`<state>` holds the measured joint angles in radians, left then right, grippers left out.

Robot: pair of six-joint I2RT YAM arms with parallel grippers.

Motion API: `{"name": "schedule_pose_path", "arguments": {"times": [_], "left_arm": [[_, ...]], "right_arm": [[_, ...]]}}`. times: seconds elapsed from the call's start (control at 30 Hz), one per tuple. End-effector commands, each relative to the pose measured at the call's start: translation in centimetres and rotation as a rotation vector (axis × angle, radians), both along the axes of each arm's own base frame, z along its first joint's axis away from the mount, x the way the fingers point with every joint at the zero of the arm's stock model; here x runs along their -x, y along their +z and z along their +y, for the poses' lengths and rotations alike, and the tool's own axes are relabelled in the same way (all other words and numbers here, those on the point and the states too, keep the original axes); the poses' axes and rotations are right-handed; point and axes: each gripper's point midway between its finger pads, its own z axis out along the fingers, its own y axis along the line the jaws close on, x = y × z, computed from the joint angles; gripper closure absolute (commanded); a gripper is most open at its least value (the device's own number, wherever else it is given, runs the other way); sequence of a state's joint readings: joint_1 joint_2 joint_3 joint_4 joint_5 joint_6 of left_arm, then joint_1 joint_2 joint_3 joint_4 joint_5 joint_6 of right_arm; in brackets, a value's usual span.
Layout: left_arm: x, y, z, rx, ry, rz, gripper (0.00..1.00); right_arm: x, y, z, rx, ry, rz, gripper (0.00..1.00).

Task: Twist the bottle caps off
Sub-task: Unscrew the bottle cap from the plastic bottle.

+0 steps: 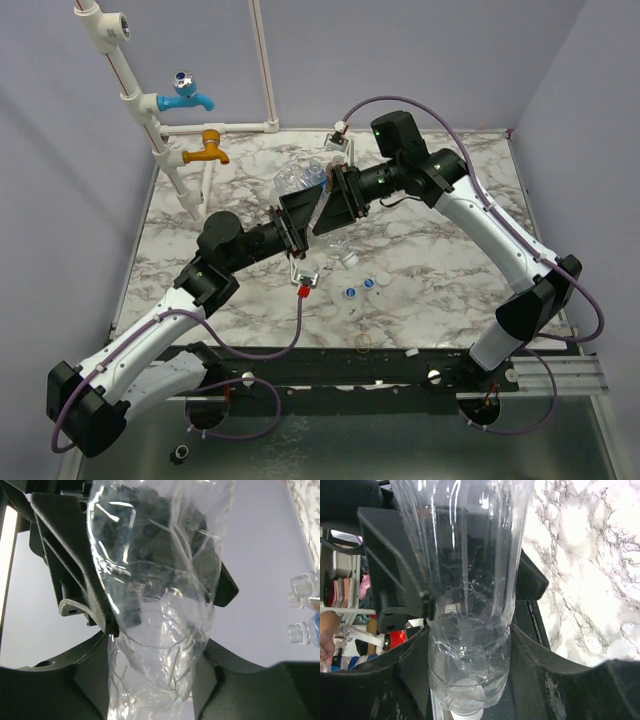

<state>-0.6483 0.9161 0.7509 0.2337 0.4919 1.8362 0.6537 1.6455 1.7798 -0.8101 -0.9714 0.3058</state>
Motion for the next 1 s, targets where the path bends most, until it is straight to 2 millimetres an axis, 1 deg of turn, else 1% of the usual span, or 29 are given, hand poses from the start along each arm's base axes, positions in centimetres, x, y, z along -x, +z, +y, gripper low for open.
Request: {"name": "schedule_pose_path", "arguments": {"times": [0.0,0.03,0.1,0.2,0.23,0.3,0.37,0.4,0.43,0.5,0.53,0.6,0.67,0.73,0.8,0.93,0.97], "left_arm": [[0.3,0.5,0.3,0.016,0.006,-0.001,0.55],[0.3,0.5,0.3,0.018,0.007,0.003,0.56],[0.3,0.5,0.4,0.023,0.010,0.009,0.60],[0.4,0.7,0.7,0.047,0.015,0.036,0.68],[0.3,0.7,0.8,0.059,0.018,0.056,0.70],[0.2,0.9,1.1,0.098,0.025,0.113,0.74],[0.0,1.0,1.5,0.155,0.039,0.204,0.77],[-0.1,1.1,1.7,0.194,0.044,0.264,0.78],[-0.2,1.2,1.9,0.233,0.052,0.327,0.78],[-0.4,1.3,2.3,0.328,0.069,0.498,0.79],[-0.4,1.6,2.5,0.388,0.076,0.600,0.79],[-0.6,1.6,2.6,0.500,0.102,0.825,0.81],[-0.6,0.7,2.4,0.594,0.134,1.053,0.82],[-0.2,0.0,1.9,0.666,0.141,1.236,0.83],[0.4,-0.7,1.2,0.726,0.129,1.398,0.83],[0.8,-2.2,0.3,0.850,0.155,1.651,0.84],[0.7,-2.7,0.2,0.869,0.167,1.684,0.85]], "right_arm": [[-0.1,0.6,0.1,0.005,0.004,-0.033,0.43],[-0.4,0.7,0.2,0.006,-0.004,-0.042,0.42],[-0.9,0.9,0.3,0.011,-0.026,-0.061,0.36],[-2.5,1.7,0.2,0.034,-0.107,-0.125,0.18],[-3.1,2.5,0.1,0.036,-0.140,-0.162,0.11],[-4.5,4.3,-0.3,0.037,-0.217,-0.241,0.05],[-6.0,6.6,-0.9,0.033,-0.313,-0.331,0.00],[-7.1,7.9,-1.5,0.034,-0.386,-0.385,0.00],[-7.8,9.2,-2.1,0.026,-0.440,-0.430,0.00],[-8.4,12.2,-3.2,-0.021,-0.527,-0.520,0.00],[-8.5,13.3,-3.6,-0.046,-0.556,-0.554,0.00],[-8.3,16.0,-4.2,-0.132,-0.592,-0.627,0.00],[-7.8,17.6,-4.5,-0.198,-0.603,-0.675,0.00],[-7.8,18.1,-4.3,-0.229,-0.598,-0.699,0.00],[-8.1,18.0,-3.9,-0.240,-0.591,-0.701,0.00],[-8.7,17.5,-2.8,-0.254,-0.567,-0.688,0.00],[-8.8,17.5,-2.5,-0.263,-0.561,-0.686,0.00]]}}
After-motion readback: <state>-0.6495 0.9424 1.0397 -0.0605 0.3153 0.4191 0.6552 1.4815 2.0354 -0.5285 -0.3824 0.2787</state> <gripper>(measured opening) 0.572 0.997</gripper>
